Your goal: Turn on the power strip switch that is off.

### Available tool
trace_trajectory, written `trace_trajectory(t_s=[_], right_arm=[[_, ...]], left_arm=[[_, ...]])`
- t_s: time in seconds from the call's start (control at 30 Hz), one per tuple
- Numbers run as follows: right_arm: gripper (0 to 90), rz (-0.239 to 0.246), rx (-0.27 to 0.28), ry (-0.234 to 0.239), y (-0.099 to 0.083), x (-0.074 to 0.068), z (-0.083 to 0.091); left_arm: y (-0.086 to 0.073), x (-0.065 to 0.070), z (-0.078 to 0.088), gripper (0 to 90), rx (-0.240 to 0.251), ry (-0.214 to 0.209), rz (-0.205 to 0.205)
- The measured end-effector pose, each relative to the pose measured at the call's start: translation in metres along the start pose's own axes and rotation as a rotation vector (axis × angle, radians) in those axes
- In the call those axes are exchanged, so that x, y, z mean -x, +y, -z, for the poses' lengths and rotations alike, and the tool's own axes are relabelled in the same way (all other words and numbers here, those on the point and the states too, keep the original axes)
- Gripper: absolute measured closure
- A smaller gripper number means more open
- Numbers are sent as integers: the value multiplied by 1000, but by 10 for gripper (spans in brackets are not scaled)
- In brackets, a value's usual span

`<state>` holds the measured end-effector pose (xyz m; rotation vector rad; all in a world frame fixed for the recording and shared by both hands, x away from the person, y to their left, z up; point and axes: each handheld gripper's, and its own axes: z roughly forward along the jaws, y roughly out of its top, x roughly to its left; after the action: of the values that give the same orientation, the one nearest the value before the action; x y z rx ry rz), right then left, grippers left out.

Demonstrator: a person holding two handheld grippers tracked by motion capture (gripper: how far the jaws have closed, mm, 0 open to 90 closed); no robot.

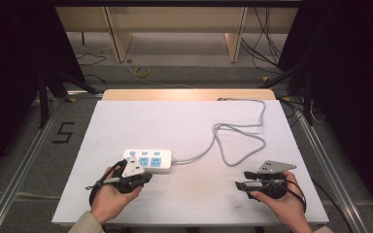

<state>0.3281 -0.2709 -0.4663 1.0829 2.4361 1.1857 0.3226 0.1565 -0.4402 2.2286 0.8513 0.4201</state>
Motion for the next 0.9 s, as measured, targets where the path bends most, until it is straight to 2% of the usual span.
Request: trace_trajectory(t_s=[0.9], right_arm=[[453, 0, 1, -1, 0, 0, 0]], left_arm=[[12, -12, -1, 897, -26, 31, 35]])
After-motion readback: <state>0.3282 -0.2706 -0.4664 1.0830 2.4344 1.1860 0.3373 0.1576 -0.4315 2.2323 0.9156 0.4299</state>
